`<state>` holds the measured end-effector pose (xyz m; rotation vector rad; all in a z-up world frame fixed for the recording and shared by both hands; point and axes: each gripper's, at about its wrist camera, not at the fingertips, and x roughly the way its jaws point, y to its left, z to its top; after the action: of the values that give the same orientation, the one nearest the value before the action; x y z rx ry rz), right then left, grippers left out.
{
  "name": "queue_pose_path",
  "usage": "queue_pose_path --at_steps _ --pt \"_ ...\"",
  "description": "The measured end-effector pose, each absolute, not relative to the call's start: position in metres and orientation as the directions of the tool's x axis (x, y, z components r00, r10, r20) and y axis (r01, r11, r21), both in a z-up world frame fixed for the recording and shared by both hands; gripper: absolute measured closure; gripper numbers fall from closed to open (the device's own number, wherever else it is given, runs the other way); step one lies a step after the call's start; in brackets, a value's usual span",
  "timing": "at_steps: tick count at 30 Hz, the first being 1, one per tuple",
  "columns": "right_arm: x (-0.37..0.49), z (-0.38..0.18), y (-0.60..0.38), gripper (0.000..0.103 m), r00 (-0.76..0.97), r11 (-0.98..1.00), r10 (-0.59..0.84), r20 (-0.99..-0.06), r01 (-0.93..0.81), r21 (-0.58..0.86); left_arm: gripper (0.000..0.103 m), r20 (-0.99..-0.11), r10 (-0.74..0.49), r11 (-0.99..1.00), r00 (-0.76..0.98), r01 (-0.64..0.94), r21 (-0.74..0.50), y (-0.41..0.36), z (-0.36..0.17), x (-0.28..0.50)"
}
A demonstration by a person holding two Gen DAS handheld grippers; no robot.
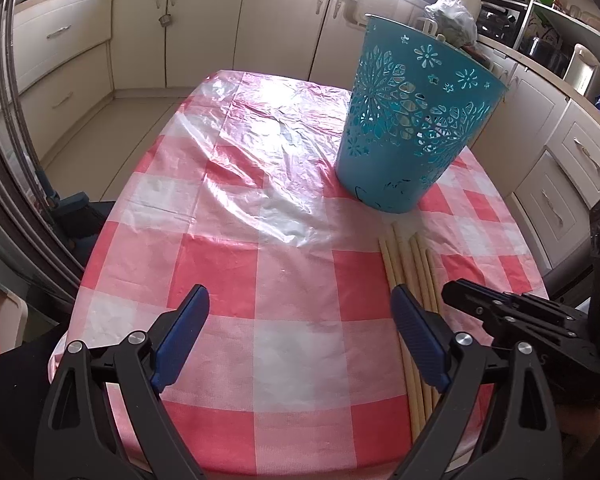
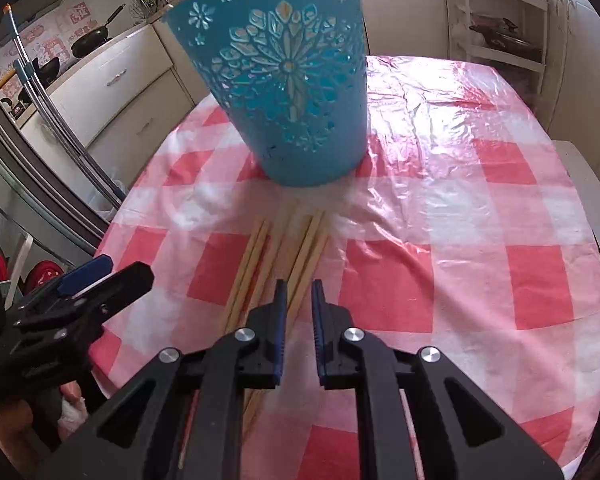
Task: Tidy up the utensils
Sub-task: 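Move the right tool back toward the remaining chopsticks, then grasp a wooden chopstick with the left tool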
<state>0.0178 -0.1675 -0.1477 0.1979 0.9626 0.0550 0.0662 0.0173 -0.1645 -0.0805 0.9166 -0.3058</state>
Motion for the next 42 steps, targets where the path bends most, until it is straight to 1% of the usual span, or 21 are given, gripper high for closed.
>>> queue_pose_path --at_steps 7,11,15,17,19,20,24,28,29,31,33,34,36,37,39,42 --pt "0.025 -0.154 -0.165 0.091 0.569 0.988 0.103 -0.816 0.036 0.149 0.015 -0.777 -0.297 0.951 0.555 0.245 -0.189 0.004 -0.166 0.066" --pt "0.028 -0.154 -0.163 0.094 0.542 0.993 0.111 -0.833 -0.038 0.108 0.015 -0.795 -0.276 0.953 0.541 0.261 -0.154 -0.012 -0.170 0.071" --pt "0.032 -0.150 -0.171 0.095 0.524 0.995 0.076 -0.849 -0.094 0.031 0.015 -0.819 -0.249 0.955 0.518 0.270 -0.119 -0.027 -0.178 0.080" --pt "0.033 -0.150 -0.183 0.095 0.523 0.996 0.079 -0.849 -0.083 0.042 0.015 -0.826 -0.239 0.958 0.511 0.263 -0.115 -0.033 -0.181 0.085" --pt "0.031 -0.154 -0.193 0.095 0.523 0.995 0.101 -0.847 -0.060 0.082 0.015 -0.834 -0.225 0.961 0.504 0.256 -0.105 -0.038 -0.185 0.090" --pt "0.029 -0.156 -0.196 0.095 0.534 0.993 0.119 -0.837 -0.050 0.110 0.015 -0.839 -0.209 0.964 0.503 0.249 -0.091 -0.040 -0.186 0.091" --pt "0.027 -0.156 -0.196 0.095 0.546 0.990 0.134 -0.827 -0.046 0.130 0.015 -0.849 -0.150 0.968 0.506 0.251 -0.021 -0.049 -0.191 0.095" --pt "0.027 -0.156 -0.201 0.095 0.547 0.984 0.165 -0.821 -0.040 0.171 0.015 -0.856 -0.116 0.970 0.504 0.244 0.013 -0.051 -0.191 0.096" --pt "0.027 -0.155 -0.202 0.095 0.547 0.984 0.168 -0.820 -0.039 0.175 0.017 -0.856 -0.113 0.970 0.505 0.244 0.016 -0.051 -0.191 0.096" --pt "0.027 -0.155 -0.203 0.094 0.547 0.983 0.173 -0.819 -0.044 0.178 0.027 -0.852 -0.123 0.965 0.509 0.260 0.017 -0.054 -0.189 0.098" --pt "0.026 -0.155 -0.203 0.094 0.545 0.981 0.183 -0.818 -0.049 0.187 0.046 -0.850 -0.146 0.957 0.506 0.288 0.007 -0.060 -0.186 0.099" --pt "0.026 -0.155 -0.204 0.094 0.544 0.980 0.187 -0.818 -0.052 0.190 0.053 -0.849 -0.160 0.954 0.504 0.301 -0.001 -0.063 -0.185 0.100" --pt "0.027 -0.155 -0.205 0.094 0.545 0.979 0.195 -0.816 -0.055 0.197 0.083 -0.849 -0.192 0.947 0.492 0.322 -0.028 -0.067 -0.184 0.103" --pt "0.027 -0.155 -0.206 0.094 0.546 0.978 0.198 -0.814 -0.053 0.202 0.086 -0.852 -0.211 0.944 0.479 0.325 -0.051 -0.067 -0.183 0.105" --pt "0.027 -0.156 -0.208 0.094 0.550 0.977 0.201 -0.811 -0.047 0.210 0.086 -0.858 -0.215 0.942 0.467 0.330 -0.057 -0.070 -0.184 0.108" --pt "0.028 -0.156 -0.208 0.094 0.555 0.977 0.198 -0.808 -0.049 0.206 0.085 -0.875 -0.179 0.931 0.450 0.364 -0.004 -0.079 -0.184 0.108"
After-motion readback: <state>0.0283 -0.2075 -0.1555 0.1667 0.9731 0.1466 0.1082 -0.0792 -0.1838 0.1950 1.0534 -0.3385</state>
